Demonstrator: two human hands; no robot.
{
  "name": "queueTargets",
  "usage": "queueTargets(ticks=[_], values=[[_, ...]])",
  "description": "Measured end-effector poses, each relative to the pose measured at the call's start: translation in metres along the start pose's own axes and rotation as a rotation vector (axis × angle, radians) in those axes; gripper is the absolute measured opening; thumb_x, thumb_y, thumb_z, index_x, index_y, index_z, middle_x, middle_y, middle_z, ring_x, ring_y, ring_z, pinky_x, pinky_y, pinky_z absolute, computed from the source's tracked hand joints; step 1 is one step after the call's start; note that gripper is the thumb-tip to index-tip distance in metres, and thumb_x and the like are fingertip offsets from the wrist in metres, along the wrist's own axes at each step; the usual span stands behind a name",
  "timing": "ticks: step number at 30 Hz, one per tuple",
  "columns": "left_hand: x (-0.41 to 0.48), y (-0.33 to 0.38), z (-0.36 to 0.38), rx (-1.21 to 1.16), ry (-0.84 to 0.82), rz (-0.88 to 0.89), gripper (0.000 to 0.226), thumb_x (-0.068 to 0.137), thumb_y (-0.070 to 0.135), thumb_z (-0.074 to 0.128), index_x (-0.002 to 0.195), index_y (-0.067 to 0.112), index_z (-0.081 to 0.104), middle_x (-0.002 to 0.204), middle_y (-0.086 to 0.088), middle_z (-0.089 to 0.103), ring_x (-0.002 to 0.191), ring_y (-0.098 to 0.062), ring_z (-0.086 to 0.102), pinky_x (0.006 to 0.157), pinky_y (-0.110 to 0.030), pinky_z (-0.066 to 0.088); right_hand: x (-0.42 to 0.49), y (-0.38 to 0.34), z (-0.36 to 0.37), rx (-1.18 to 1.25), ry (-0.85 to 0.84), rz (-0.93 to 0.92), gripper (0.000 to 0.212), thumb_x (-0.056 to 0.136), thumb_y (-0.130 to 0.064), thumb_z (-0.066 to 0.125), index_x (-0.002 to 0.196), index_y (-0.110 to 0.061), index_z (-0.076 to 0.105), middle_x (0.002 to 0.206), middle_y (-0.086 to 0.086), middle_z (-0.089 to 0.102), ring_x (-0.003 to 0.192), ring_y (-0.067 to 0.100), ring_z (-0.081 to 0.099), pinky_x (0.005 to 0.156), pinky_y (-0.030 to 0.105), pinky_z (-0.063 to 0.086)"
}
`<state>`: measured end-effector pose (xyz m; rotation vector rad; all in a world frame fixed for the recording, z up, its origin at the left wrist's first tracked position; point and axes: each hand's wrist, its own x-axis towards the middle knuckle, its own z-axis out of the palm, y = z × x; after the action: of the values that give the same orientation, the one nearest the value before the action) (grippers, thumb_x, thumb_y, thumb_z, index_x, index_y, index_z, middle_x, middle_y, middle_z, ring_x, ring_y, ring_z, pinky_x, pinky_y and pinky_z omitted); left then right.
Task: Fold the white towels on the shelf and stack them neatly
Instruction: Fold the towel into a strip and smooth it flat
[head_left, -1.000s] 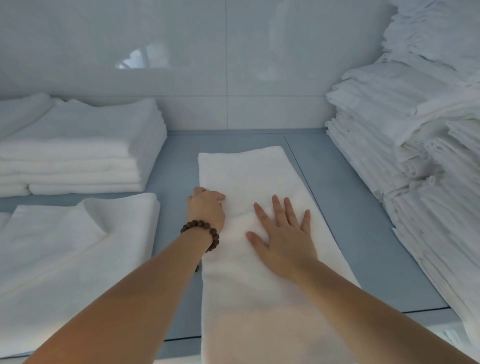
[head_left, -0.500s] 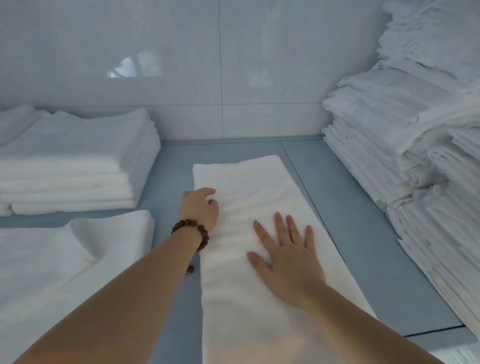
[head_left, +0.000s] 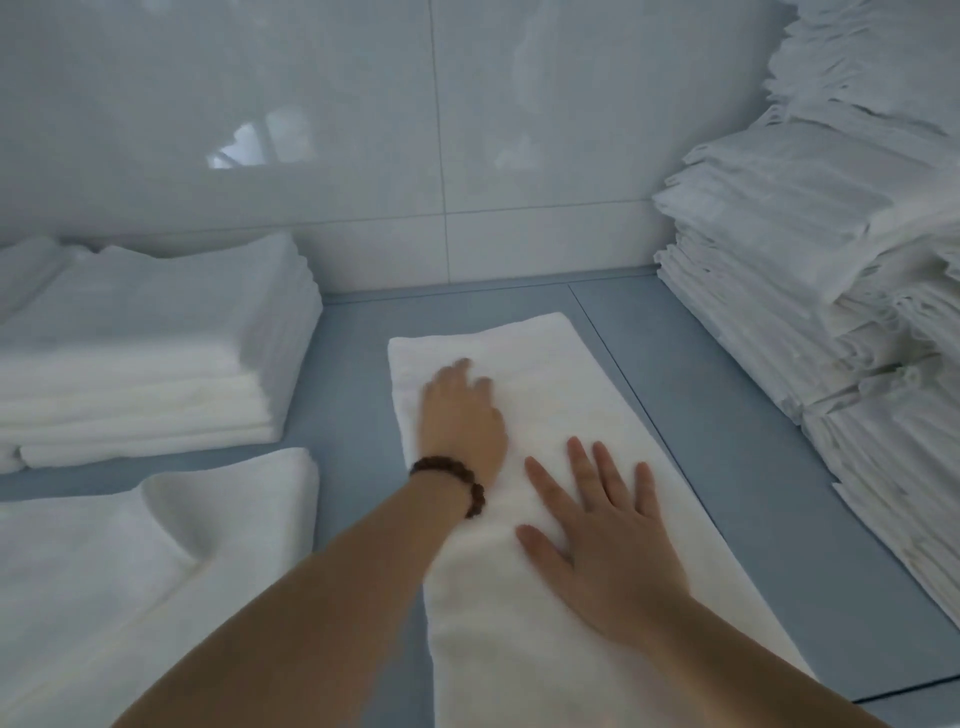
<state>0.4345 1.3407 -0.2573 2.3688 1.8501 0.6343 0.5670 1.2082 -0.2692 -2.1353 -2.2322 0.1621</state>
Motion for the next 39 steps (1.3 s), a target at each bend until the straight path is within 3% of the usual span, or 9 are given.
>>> queueTargets(ticks=[3, 8, 11, 14, 19, 24, 31, 35, 39], values=[[-0.011, 0.032, 0.015, 0.030, -0.295, 0.218, 0.049, 0.098, 0.038, 0.026, 0.147, 0.029, 0.024, 0.158, -0.001, 0.009, 0.145, -0.022, 0.005, 0.118, -0.043, 0.005, 0.000, -0.001, 0.004, 0.011, 0.026, 0.022, 0.078, 0.085, -0.071, 0.002, 0.146, -0.027, -0.018, 0.155, 0.000, -0.022, 0.141, 0.021, -0.026, 0.114, 0.052, -0.010], [0.031, -0.024, 0.024, 0.200, -0.388, 0.035, 0.062, 0.091, 0.064, 0.007, 0.148, 0.041, -0.003, 0.158, 0.008, -0.010, 0.145, -0.024, -0.010, 0.116, -0.049, -0.004, -0.001, 0.000, 0.005, 0.032, 0.041, 0.070, 0.089, 0.081, -0.074, -0.003, 0.147, -0.016, -0.017, 0.155, 0.003, -0.021, 0.140, 0.019, -0.027, 0.113, 0.050, -0.012], [0.059, -0.047, 0.019, 0.213, -0.399, -0.048, 0.060, 0.094, 0.059, 0.007, 0.149, 0.036, -0.002, 0.159, 0.002, -0.009, 0.145, -0.024, -0.008, 0.117, -0.047, -0.002, 0.000, -0.002, 0.002, 0.044, 0.044, 0.084, 0.090, 0.076, -0.075, -0.007, 0.148, -0.021, -0.015, 0.154, 0.003, -0.023, 0.140, 0.021, -0.029, 0.112, 0.051, -0.015], [0.065, -0.028, 0.015, 0.300, -0.358, -0.103, 0.056, 0.098, 0.047, 0.010, 0.150, 0.027, 0.003, 0.159, -0.006, -0.006, 0.145, -0.030, -0.007, 0.115, -0.053, -0.003, 0.001, -0.002, 0.003, 0.055, 0.048, 0.080, 0.086, 0.082, -0.074, 0.005, 0.148, -0.022, -0.013, 0.155, 0.003, -0.021, 0.140, 0.022, -0.027, 0.112, 0.051, -0.014], [0.036, -0.008, 0.025, 0.196, -0.393, 0.043, 0.061, 0.093, 0.059, 0.011, 0.149, 0.037, -0.001, 0.159, 0.001, -0.009, 0.145, -0.027, -0.009, 0.114, -0.054, -0.004, 0.002, 0.000, 0.003, 0.015, 0.034, 0.082, 0.085, 0.083, -0.073, 0.005, 0.148, -0.021, -0.015, 0.155, 0.003, -0.022, 0.140, 0.022, -0.028, 0.113, 0.053, -0.013], [0.055, -0.030, 0.016, 0.228, -0.373, -0.140, 0.058, 0.098, 0.047, 0.012, 0.151, 0.024, 0.003, 0.159, -0.007, -0.004, 0.145, -0.027, -0.004, 0.117, -0.047, 0.000, 0.002, -0.001, 0.004, 0.012, 0.013, 0.082, 0.084, 0.084, -0.072, 0.006, 0.147, -0.022, -0.017, 0.154, 0.004, -0.024, 0.140, 0.022, -0.027, 0.114, 0.053, -0.013], [-0.052, 0.050, -0.001, 0.090, -0.369, -0.082, 0.054, 0.099, 0.034, 0.014, 0.151, 0.023, 0.005, 0.158, -0.006, -0.008, 0.145, -0.025, -0.009, 0.117, -0.046, -0.004, 0.004, 0.003, 0.008, -0.017, -0.010, 0.062, 0.069, 0.091, -0.056, 0.002, 0.146, -0.020, -0.019, 0.154, 0.007, -0.023, 0.142, 0.024, -0.024, 0.114, 0.054, -0.011], [-0.092, 0.037, -0.003, 0.075, -0.343, -0.042, 0.053, 0.099, 0.042, 0.010, 0.150, 0.032, 0.001, 0.159, 0.002, -0.007, 0.145, -0.017, -0.009, 0.118, -0.042, -0.006, 0.006, 0.016, -0.001, 0.035, -0.071, -0.010, 0.069, 0.082, -0.049, -0.010, 0.148, -0.028, -0.012, 0.157, 0.001, -0.018, 0.143, 0.017, -0.019, 0.117, 0.045, -0.010], [-0.092, 0.012, -0.007, 0.170, -0.348, -0.099, 0.057, 0.098, 0.047, 0.007, 0.150, 0.029, -0.003, 0.159, 0.003, -0.008, 0.145, -0.018, -0.010, 0.117, -0.044, -0.006, -0.009, 0.058, -0.011, -0.005, -0.098, -0.050, 0.058, 0.093, -0.053, 0.000, 0.148, -0.035, -0.009, 0.156, -0.010, -0.015, 0.144, 0.010, -0.014, 0.118, 0.036, -0.005]])
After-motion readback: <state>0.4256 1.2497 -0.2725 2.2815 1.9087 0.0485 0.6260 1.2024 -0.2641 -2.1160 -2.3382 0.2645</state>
